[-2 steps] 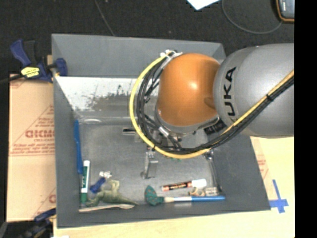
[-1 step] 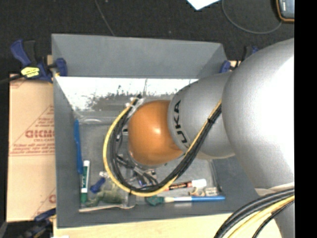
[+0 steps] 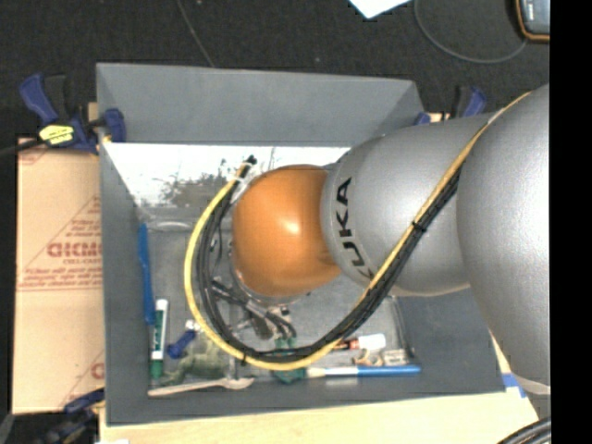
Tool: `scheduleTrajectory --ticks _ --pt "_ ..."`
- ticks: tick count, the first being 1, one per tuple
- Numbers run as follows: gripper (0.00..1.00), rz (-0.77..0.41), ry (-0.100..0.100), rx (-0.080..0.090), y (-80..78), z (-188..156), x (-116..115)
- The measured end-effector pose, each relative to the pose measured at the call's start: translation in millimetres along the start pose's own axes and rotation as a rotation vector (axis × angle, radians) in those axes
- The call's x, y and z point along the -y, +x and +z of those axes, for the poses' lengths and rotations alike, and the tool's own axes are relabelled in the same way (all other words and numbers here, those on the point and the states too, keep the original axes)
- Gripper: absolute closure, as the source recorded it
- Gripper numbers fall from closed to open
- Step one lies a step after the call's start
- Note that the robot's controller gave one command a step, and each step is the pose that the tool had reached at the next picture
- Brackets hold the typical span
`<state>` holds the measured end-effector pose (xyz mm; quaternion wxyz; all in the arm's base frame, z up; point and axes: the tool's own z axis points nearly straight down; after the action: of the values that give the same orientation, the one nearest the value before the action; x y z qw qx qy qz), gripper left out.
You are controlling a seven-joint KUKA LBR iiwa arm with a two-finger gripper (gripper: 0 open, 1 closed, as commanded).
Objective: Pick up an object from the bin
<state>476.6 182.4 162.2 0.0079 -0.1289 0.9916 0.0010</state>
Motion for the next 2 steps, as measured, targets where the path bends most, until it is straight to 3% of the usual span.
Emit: scheduleTrajectory --ticks 1,2 --pt "0.0 0.012 -0.003 -0.014 -10.0 62 -32" --pt "0.0 -0.044 -0.001 0.017 -13.4 90 -37"
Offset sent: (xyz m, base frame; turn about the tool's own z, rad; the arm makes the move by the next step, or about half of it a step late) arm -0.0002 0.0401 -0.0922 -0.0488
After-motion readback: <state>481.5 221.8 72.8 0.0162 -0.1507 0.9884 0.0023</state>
